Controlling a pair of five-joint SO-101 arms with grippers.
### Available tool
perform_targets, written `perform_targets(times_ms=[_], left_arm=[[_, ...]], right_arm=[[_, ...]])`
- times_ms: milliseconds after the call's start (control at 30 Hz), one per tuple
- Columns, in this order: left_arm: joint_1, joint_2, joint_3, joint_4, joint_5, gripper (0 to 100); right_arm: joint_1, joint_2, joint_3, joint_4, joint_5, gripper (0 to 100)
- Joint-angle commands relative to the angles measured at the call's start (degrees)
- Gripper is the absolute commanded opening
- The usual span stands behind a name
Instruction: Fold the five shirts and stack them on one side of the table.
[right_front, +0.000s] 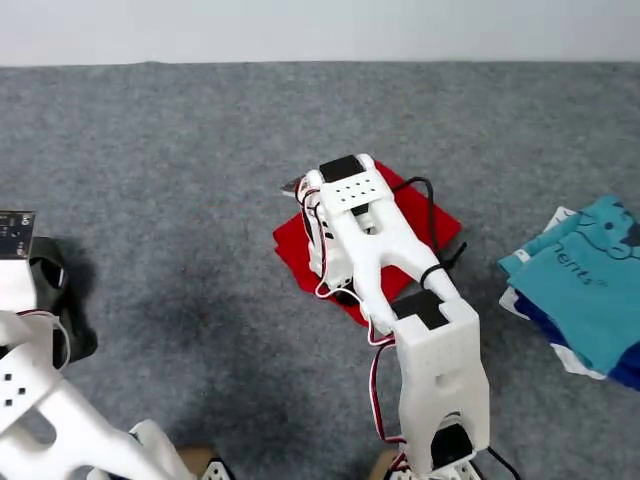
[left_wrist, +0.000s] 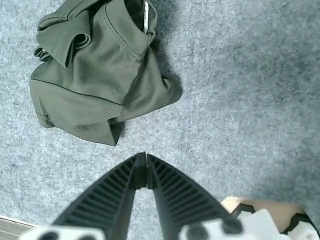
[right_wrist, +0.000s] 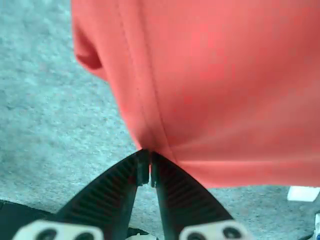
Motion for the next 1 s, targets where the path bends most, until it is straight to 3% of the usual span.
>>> perform_targets(times_ms=[0,233,400,567,700,800,967], left_arm=[[-0.09,-0.62,-0.31,0.09,-0.44,1],[-0.09,-0.62,-0.31,-0.09,-0.44,1],[0.0,-0.62,-0.31,-0.18,-0.44,1],[0.53,-0.62,-0.31,-0.18,-2.81,1],[0.62,-0.62,-0.31,-0.18,-2.81,1],[0.62,-0.62,-0.31,-0.18,-2.81,1],[0.62,-0.62,-0.31,-0.18,-2.81,1]], right_arm=[[-0.13,-4.44,-0.35,2.42,-0.62,0.9],[2.07,-20.0,-0.35,2.15,-5.71,0.9],[3.47,-23.78,-0.35,1.89,-20.92,1.2],[7.6,-19.91,-0.26,-5.05,-35.69,1.0],[9.36,-16.48,-0.44,-10.86,-42.73,2.3],[9.36,-14.29,-0.53,-14.55,-47.3,12.1],[9.36,-10.42,-0.53,-18.33,-54.42,39.5]])
